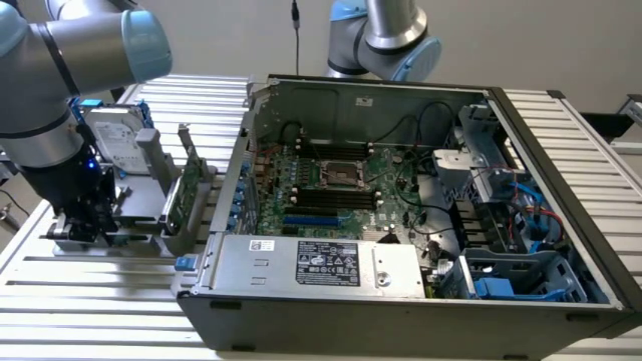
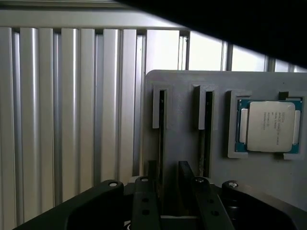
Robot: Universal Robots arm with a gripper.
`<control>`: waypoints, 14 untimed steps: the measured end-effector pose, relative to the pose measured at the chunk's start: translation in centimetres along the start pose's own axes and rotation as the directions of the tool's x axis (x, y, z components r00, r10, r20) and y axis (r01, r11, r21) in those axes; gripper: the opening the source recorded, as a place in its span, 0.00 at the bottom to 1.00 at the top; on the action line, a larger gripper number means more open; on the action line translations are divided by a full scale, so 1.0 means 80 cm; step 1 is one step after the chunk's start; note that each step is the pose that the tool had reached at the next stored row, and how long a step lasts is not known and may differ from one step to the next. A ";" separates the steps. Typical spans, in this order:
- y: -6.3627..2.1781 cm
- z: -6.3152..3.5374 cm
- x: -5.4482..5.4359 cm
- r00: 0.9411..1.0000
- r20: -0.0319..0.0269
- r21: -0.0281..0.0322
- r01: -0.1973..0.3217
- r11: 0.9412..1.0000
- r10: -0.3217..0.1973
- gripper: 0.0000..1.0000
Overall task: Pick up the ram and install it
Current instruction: 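Pick up the ram and move it above insertion slot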
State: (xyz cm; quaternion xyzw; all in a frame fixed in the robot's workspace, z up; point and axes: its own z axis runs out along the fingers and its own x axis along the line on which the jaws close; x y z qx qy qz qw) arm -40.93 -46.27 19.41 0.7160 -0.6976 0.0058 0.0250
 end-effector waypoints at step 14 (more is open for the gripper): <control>0.000 0.000 0.004 1.000 0.005 0.000 0.000 1.000 0.000 0.33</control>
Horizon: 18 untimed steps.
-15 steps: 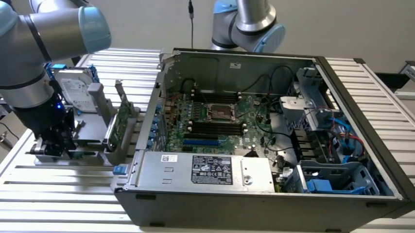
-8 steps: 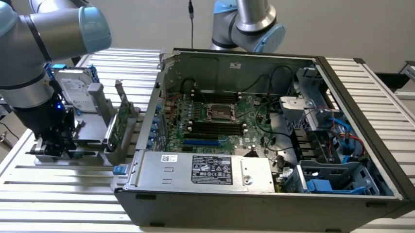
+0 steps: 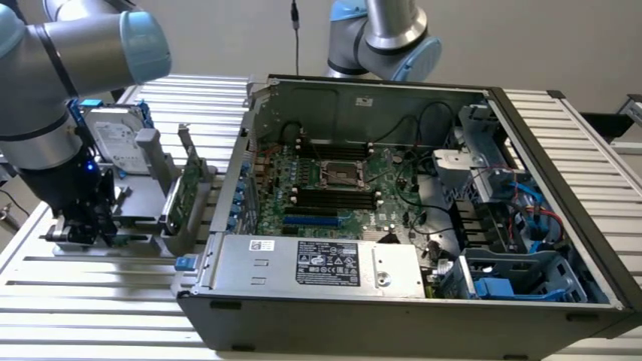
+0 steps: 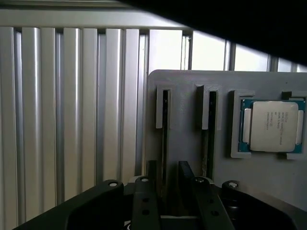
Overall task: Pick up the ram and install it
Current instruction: 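Pick up the ram and move it above insertion slot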
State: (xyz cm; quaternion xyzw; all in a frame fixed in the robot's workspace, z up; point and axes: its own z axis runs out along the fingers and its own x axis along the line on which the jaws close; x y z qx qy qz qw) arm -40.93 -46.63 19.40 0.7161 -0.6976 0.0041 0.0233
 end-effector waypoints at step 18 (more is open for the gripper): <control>0.000 0.000 0.003 1.000 0.020 0.000 -0.003 1.000 0.003 0.15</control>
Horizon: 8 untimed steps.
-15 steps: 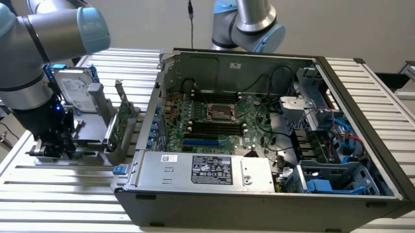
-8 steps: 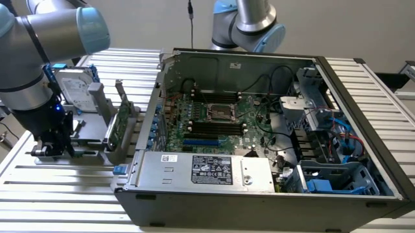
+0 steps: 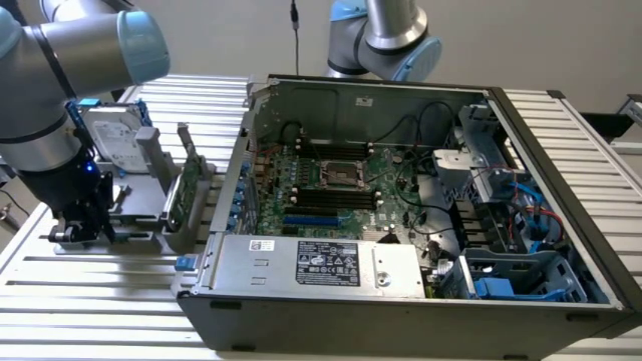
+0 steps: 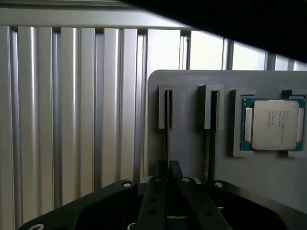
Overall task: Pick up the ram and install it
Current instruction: 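Pick up the ram and move it above insertion slot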
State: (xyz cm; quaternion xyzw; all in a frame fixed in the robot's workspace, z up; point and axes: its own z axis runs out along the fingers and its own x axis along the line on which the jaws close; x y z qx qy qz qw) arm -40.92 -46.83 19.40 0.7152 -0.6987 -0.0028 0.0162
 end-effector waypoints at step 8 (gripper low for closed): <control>0.000 0.000 0.001 1.000 0.023 0.000 -0.014 1.000 0.014 0.14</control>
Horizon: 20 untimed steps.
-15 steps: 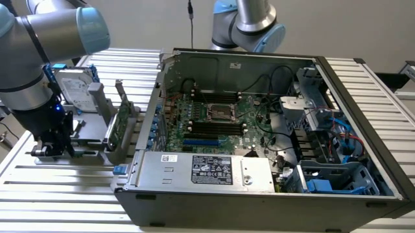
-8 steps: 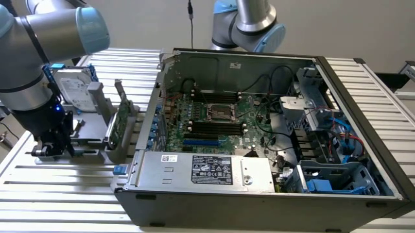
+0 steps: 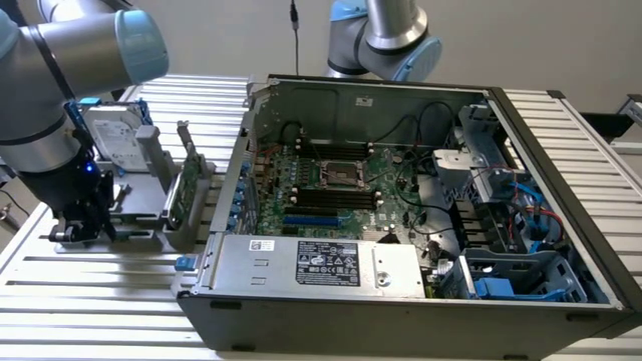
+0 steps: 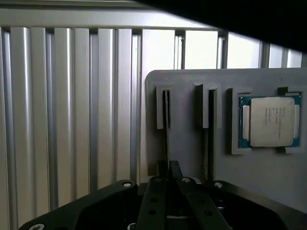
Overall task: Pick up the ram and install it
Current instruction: 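Pick up the ram and move it above insertion slot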
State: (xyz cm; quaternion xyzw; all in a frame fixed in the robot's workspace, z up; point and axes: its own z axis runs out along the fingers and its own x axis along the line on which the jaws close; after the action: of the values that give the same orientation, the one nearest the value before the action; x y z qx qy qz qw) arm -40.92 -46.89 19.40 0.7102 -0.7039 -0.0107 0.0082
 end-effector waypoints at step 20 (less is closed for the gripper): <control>0.000 -0.002 0.001 0.999 0.028 -0.001 -0.039 0.999 0.039 0.14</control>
State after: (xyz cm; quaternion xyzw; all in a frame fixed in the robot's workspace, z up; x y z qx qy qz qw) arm -40.92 -46.95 19.56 0.6961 -0.7177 -0.0206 -0.0016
